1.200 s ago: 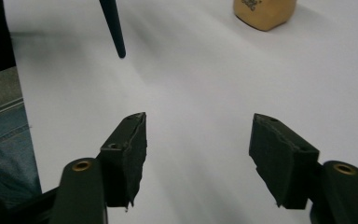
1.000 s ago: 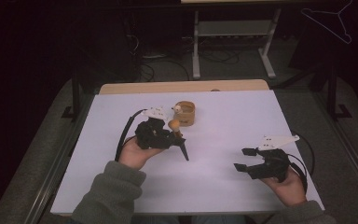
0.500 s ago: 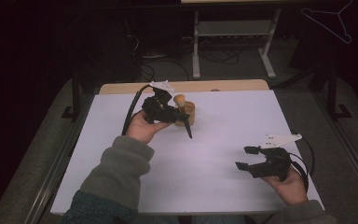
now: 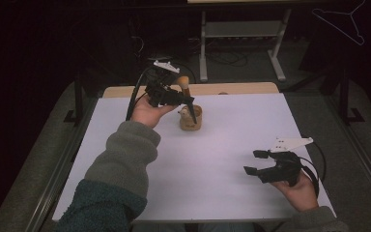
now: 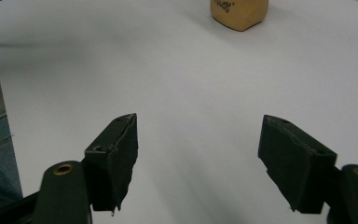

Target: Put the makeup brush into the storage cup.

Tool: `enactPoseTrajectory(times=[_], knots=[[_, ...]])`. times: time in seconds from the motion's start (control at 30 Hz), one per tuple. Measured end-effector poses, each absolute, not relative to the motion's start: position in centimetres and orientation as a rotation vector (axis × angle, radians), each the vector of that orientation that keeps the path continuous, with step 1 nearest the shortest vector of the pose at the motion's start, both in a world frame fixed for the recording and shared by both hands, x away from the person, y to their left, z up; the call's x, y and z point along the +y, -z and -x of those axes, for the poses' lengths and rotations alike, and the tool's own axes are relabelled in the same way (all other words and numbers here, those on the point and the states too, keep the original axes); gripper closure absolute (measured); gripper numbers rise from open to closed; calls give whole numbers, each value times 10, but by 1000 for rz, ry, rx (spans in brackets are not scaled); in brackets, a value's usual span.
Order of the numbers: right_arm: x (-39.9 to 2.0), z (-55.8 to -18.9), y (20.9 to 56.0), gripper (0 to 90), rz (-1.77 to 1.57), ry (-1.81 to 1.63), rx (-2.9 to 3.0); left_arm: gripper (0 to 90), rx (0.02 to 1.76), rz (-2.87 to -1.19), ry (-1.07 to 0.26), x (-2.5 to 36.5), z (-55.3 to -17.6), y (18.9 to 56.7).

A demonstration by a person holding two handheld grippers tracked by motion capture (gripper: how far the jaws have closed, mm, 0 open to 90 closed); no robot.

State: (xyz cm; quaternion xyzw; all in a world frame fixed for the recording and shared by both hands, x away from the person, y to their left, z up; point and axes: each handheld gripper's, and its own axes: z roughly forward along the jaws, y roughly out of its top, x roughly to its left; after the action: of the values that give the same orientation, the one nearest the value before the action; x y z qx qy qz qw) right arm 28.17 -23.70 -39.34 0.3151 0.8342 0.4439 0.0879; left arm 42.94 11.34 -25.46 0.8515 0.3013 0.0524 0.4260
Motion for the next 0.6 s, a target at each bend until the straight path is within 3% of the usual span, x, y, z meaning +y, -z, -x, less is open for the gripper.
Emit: enactPoseTrajectory(times=[0.6], knots=[[-237, -283, 393, 269, -922, -1343, 2481, 722, 886, -2108, -189, 100, -474, 249]])
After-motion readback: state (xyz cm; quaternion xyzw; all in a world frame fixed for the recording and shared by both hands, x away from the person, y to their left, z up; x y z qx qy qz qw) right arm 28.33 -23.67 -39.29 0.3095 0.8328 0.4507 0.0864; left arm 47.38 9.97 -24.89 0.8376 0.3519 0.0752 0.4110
